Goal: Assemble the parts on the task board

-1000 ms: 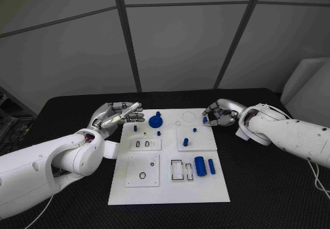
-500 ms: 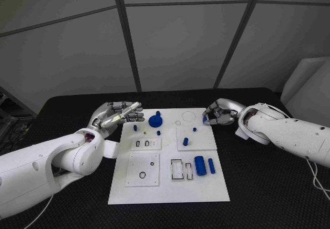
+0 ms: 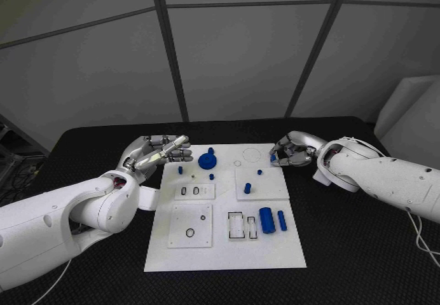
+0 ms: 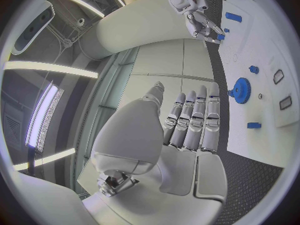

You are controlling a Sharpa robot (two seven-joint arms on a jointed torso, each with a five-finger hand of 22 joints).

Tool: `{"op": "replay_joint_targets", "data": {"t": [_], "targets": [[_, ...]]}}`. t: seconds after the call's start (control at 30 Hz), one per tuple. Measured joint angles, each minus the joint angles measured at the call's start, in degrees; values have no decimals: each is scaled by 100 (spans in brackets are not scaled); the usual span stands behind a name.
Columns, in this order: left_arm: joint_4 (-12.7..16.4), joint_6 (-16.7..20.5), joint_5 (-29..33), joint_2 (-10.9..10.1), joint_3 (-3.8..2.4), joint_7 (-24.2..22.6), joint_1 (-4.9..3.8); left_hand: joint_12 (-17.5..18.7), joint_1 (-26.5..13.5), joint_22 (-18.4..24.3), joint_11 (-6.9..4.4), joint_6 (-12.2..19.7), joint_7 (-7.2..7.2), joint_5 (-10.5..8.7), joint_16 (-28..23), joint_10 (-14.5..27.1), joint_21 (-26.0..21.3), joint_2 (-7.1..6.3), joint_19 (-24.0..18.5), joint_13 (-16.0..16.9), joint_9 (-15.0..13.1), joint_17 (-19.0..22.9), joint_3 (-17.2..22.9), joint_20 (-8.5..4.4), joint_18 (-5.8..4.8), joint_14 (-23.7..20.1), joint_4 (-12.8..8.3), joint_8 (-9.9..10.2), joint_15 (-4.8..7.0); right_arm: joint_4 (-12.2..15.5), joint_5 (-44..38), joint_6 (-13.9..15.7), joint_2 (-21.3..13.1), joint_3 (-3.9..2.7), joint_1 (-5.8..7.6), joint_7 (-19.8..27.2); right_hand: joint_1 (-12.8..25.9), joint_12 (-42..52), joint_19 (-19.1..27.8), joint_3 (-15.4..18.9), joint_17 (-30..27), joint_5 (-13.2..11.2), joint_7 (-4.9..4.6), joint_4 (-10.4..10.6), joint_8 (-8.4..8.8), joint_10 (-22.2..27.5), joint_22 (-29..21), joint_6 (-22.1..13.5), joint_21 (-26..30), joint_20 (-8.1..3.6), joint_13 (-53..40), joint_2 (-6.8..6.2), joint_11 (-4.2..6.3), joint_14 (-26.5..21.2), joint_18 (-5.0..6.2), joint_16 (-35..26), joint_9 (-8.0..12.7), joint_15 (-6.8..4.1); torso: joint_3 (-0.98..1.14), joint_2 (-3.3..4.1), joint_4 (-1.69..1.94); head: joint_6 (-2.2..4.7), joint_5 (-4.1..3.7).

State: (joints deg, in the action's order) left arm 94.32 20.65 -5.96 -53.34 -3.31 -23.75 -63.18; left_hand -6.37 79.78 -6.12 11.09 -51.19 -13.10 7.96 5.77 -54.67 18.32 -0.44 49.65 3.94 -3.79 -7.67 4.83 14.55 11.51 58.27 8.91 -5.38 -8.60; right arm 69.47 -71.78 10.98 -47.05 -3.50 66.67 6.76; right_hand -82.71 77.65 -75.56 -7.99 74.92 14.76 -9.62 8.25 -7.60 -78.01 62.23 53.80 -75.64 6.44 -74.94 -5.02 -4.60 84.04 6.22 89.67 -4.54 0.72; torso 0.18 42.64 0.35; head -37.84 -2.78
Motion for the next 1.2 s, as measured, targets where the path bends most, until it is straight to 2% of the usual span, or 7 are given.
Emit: {"op": "replay_joint_targets", "data": {"t": [0.27,0.43,0.6,0.7,0.8,1.03,1.2], "targets": [[-1,0,0,0,0,2,0,0,0,0,0,0,0,0,0,0,0,0,0,0,0,0,0,0,0,0,0,0,0,-12,-5,-18,4,0,0,-10,0,0,0,0,0,0,0,0,0,0,7,0,0,0,0,0,0,0,0,0,-4,0,1,0,-1,-4,-7],[-1,-1,0,0,0,3,1,0,0,-1,0,0,0,0,0,0,0,0,0,0,0,1,0,0,0,0,0,0,0,-12,-7,-28,15,0,0,-16,-6,27,0,-19,-1,0,25,-19,-34,-21,24,101,-23,0,0,68,21,0,0,0,-11,0,2,0,-1,-9,-9],[-1,-1,0,0,0,3,1,0,0,-1,0,0,0,0,0,0,0,0,0,0,0,1,0,0,0,0,0,0,0,-12,-7,-34,19,0,0,-20,-59,59,-33,-68,-1,27,99,-68,-125,-73,57,325,-25,-33,0,180,73,-3,1,0,-38,-47,4,0,-1,-13,-9],[-1,-1,0,0,0,4,1,0,0,-1,0,0,0,0,0,0,0,0,0,0,0,1,0,0,0,0,0,0,0,-11,-7,-35,21,0,0,-21,-75,59,-63,-119,-1,26,136,-94,-167,-104,86,439,-63,-62,1,199,104,-1,0,0,-42,-84,4,-1,-1,-16,-9],[5,-1,0,-3,0,4,1,0,0,-1,0,0,0,0,0,0,0,0,0,0,0,1,0,0,0,0,0,0,0,-4,-7,-34,20,0,-1,-22,-60,59,-83,-191,-1,-121,188,-109,-203,-127,106,512,-63,-83,1,260,128,-10,0,0,-43,-136,4,-1,-3,-20,-9],[8,-1,0,-7,0,4,1,0,0,-1,0,0,0,0,0,0,0,0,0,0,0,1,0,0,0,0,0,0,0,25,-15,4,19,0,-1,-22,-91,59,-83,-212,-1,-149,194,-130,-231,-133,113,546,-63,-83,1,320,134,-10,0,0,-52,-135,4,0,-3,-36,-6],[7,-1,0,-9,0,5,1,0,0,-2,0,0,0,0,0,0,0,0,0,0,0,2,0,0,0,0,0,0,0,194,-47,100,-49,0,-1,-23,-113,59,-103,-254,-1,-151,195,-157,-231,-119,124,546,-63,-103,1,342,147,11,0,0,-52,-156,5,0,-3,-38,3]]}}
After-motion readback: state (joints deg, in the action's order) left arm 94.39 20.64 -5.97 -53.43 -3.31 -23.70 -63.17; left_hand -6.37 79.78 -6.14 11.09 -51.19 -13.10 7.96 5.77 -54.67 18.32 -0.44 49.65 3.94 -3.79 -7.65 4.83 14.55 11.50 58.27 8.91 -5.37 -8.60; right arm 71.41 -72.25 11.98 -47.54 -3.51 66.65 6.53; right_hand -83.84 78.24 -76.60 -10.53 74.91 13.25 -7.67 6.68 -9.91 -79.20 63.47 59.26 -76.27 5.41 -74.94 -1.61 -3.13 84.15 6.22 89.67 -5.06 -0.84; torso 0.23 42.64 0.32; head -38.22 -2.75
